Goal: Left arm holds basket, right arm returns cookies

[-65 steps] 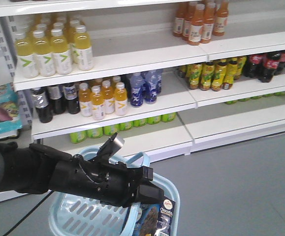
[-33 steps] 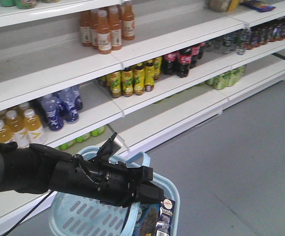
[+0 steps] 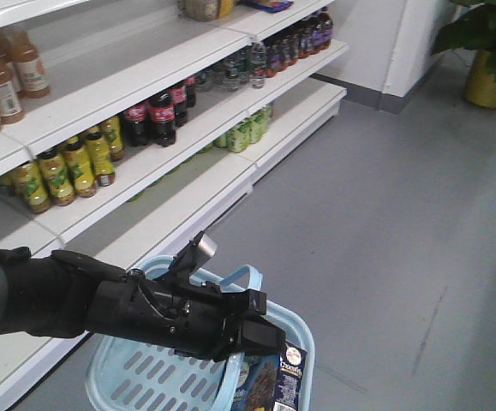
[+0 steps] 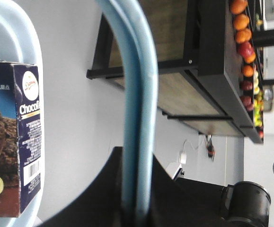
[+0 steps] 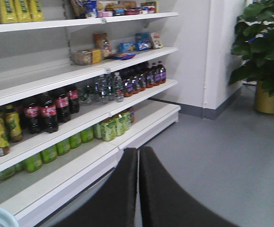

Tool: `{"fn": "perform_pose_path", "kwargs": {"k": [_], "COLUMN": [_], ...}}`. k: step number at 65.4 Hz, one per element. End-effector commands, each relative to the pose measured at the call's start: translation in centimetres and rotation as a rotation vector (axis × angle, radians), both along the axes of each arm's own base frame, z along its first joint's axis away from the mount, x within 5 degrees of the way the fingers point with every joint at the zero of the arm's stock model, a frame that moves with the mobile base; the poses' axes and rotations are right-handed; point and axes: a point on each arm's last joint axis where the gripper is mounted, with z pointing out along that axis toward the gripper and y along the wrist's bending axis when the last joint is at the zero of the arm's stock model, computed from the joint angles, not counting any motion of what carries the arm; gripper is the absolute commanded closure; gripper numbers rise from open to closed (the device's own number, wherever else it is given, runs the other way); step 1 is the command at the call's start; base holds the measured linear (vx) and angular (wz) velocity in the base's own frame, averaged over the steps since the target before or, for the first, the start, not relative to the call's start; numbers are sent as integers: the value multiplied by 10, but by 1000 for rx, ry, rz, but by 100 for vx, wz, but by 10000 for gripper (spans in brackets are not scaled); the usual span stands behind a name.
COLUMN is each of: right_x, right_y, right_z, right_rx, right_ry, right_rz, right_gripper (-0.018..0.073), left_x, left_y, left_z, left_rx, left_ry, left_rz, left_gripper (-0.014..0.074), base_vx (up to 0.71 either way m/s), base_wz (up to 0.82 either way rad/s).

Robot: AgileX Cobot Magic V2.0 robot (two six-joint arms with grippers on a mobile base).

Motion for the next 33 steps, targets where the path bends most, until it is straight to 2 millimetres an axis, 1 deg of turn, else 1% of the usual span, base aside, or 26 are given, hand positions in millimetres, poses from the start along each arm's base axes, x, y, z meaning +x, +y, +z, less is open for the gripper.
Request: {"fn": "perform_pose_path", "kwargs": {"k": [1,14,33], "right_x": [-1,-1,-1], "right_y": [0,0,0], "right_z": [8,8,8], "right_rx": [-11,-11,-11], "right_ry": [-88,-88,-87], "right_rz": [3,3,3], "right_gripper": [568,568,568], "left_x": [-1,-1,-1], "left_y": [-5,-5,-5], "left_z": [27,27,27], "left_rx": [-108,-108,-108], "left_ry": [-32,-32,-32], "left_rz": [-12,-12,-12], "left_gripper": [603,603,603], "base_vx": [14,13,12], "base_wz": [-59,-56,-48]}}
